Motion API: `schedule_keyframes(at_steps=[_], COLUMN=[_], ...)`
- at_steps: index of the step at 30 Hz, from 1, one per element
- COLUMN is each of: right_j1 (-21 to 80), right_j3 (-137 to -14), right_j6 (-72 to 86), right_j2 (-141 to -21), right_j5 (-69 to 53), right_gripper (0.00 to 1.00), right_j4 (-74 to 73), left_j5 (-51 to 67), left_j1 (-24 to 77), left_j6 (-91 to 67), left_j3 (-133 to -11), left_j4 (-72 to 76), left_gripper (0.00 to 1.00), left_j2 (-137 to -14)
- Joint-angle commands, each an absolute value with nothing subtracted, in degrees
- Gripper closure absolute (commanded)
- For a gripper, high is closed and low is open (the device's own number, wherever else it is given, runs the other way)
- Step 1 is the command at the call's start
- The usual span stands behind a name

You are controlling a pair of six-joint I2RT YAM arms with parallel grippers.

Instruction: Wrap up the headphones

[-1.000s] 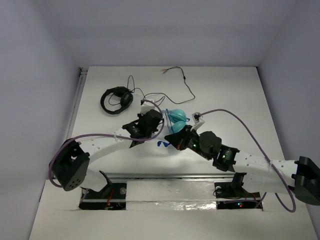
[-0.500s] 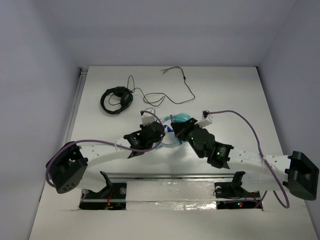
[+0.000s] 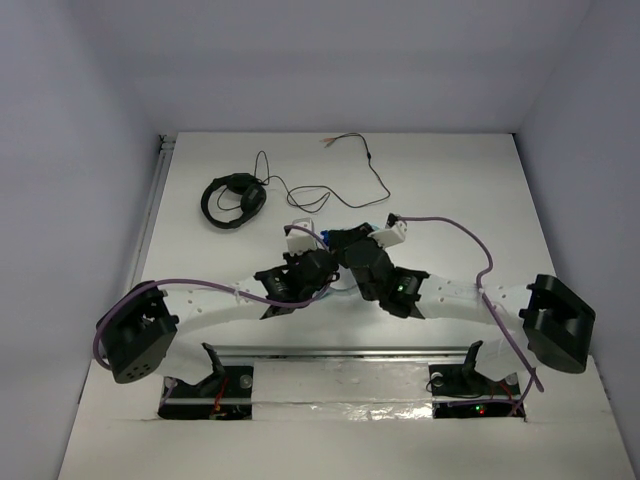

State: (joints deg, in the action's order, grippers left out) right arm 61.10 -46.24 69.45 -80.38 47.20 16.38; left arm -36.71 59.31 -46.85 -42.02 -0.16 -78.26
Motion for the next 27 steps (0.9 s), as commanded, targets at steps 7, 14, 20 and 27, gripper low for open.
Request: schedule_keyframes(at_steps=[7, 14, 20, 27], right_j1=[56.7, 53.3, 49.9, 47.4], right_j3=[-55.5, -58.5, -58.4, -54.9], right_j6=[74.2, 71.5, 68.6, 59.6], right_j2=[-86.7, -88.9, -89.6, -82.9], right_j5=[48.3, 43.9, 40.8, 41.9], right_gripper=[0.63, 0.44, 0.45, 0.48], right_j4=[14.2, 12.1, 12.4, 13.3], left_j5=[-34.3, -30.9, -29.4, -30.4], left_j1=[60.6, 60.6, 60.6, 60.6], left_j6=[-46.2, -45.5, -45.2, -43.4], left_j3=[-46.1, -47.6, -47.0, -47.6], left_j4=[-4.3, -6.0, -5.8, -6.2], left_gripper=[1.00, 1.00, 1.00, 1.00], left_j2=[-78.1, -77.6, -76.2, -74.4])
